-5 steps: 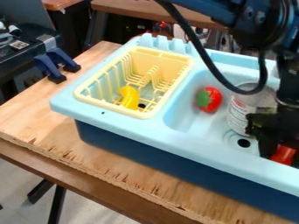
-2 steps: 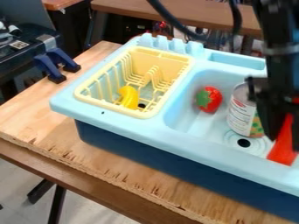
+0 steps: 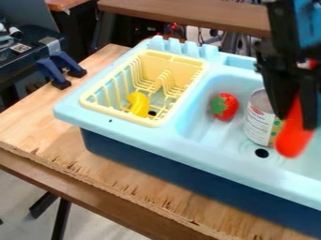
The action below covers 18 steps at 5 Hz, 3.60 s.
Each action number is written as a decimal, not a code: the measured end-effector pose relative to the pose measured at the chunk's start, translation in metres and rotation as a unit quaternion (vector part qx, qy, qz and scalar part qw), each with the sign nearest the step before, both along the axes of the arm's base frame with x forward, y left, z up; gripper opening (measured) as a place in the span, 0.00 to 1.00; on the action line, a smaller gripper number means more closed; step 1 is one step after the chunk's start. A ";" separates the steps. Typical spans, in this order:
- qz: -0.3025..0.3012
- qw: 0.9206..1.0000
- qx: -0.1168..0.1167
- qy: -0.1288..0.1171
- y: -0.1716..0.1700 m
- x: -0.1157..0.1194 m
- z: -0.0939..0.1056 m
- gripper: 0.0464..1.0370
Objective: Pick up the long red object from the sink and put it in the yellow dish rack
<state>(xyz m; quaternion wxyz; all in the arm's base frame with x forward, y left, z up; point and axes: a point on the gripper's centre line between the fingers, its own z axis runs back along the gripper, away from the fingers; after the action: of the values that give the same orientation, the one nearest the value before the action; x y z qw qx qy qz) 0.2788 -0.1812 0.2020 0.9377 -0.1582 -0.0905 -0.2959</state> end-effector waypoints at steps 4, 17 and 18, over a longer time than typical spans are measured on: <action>0.269 0.961 0.040 0.058 0.105 0.045 0.041 0.52; 0.348 0.916 0.013 0.200 0.165 0.075 -0.073 0.52; 0.343 0.917 0.010 0.203 0.164 0.075 -0.074 0.60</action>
<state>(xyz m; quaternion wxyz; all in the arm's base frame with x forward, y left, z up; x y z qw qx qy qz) 0.3541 -0.0170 0.1277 0.9814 -0.1644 0.0561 0.0815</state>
